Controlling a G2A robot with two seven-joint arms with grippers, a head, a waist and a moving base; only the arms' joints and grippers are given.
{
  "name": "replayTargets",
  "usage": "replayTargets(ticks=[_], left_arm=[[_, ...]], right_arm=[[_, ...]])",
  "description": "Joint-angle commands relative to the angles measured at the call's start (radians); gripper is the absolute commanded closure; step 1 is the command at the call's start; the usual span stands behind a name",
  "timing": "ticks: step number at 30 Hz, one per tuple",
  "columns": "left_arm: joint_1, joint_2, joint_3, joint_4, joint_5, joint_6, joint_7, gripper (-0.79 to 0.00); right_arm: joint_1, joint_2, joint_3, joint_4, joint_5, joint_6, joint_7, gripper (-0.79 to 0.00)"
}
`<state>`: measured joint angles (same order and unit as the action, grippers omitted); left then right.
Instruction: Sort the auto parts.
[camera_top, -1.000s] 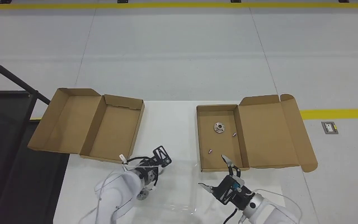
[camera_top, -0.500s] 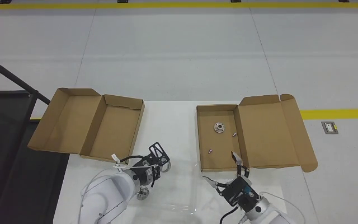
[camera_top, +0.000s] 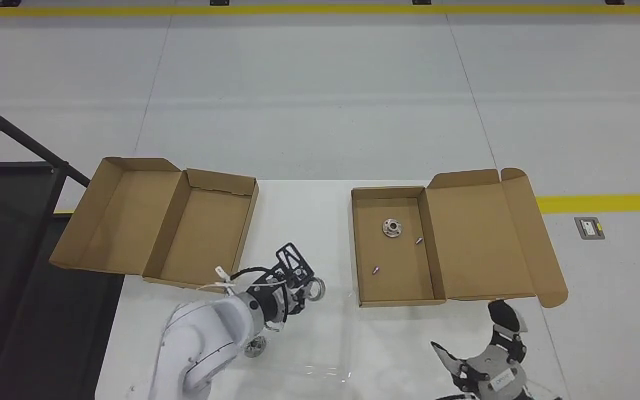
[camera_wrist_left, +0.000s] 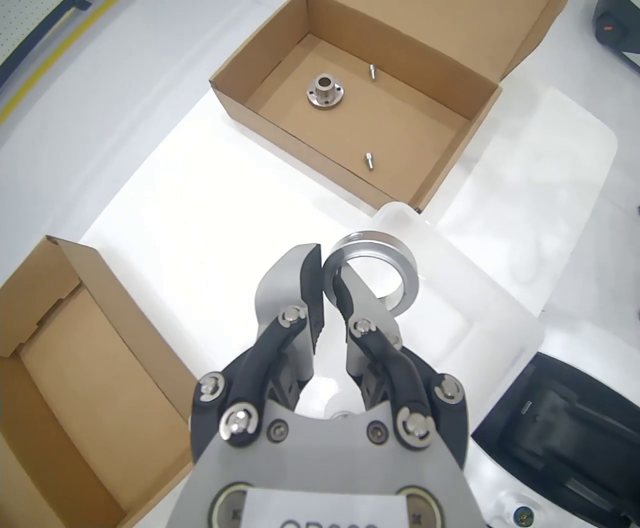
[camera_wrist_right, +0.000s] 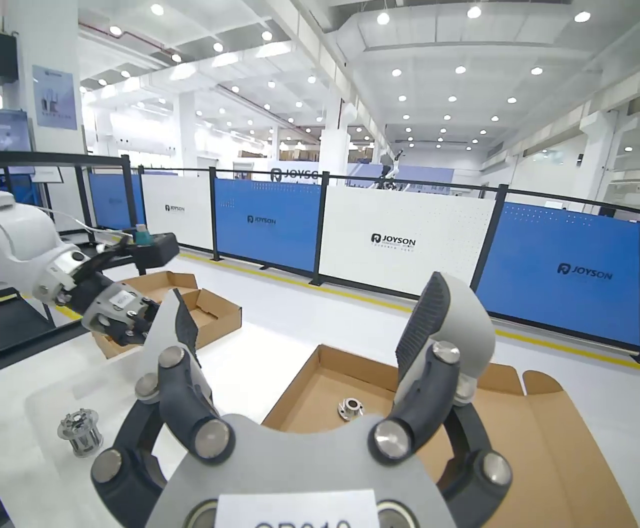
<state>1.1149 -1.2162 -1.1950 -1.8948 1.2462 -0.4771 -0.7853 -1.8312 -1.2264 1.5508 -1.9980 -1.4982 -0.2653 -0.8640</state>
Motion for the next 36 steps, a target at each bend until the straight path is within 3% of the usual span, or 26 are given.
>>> replayTargets(ticks=[1,8,14,24,26,31,36], left_arm=[[-0.073,-0.013,0.062,0.072,-0.025,0.030,0.012,0.000],[-0.299,-0.082,0.299,0.286,-0.042,0.149,0.073,0.000],[-0.416,-0.134,0.427,0.399,-0.027,0.219,0.087,0.000],[-0.416,-0.134,0.427,0.399,-0.027,0.219,0.087,0.000],[-0.404,-0.131,0.412,0.395,0.012,0.257,0.097,0.000],[-0.375,-0.113,0.300,0.375,0.002,0.304,0.101,0.000],[-0.306,-0.079,0.137,0.335,0.032,0.327,0.055,0.000]], right_arm=[[-0.014,0.002,0.018,0.008,0.003,-0.014,-0.027,-0.785],[-0.053,0.007,0.036,-0.012,-0.057,-0.011,-0.025,-0.785],[-0.086,0.004,0.011,-0.061,-0.125,0.069,0.037,-0.785],[-0.090,0.006,0.005,-0.071,-0.152,0.058,0.071,-0.785],[-0.090,0.006,0.005,-0.071,-0.152,0.058,0.071,-0.785],[-0.090,0.006,0.005,-0.071,-0.152,0.058,0.071,-0.785],[-0.090,0.006,0.005,-0.071,-0.152,0.058,0.071,-0.785]])
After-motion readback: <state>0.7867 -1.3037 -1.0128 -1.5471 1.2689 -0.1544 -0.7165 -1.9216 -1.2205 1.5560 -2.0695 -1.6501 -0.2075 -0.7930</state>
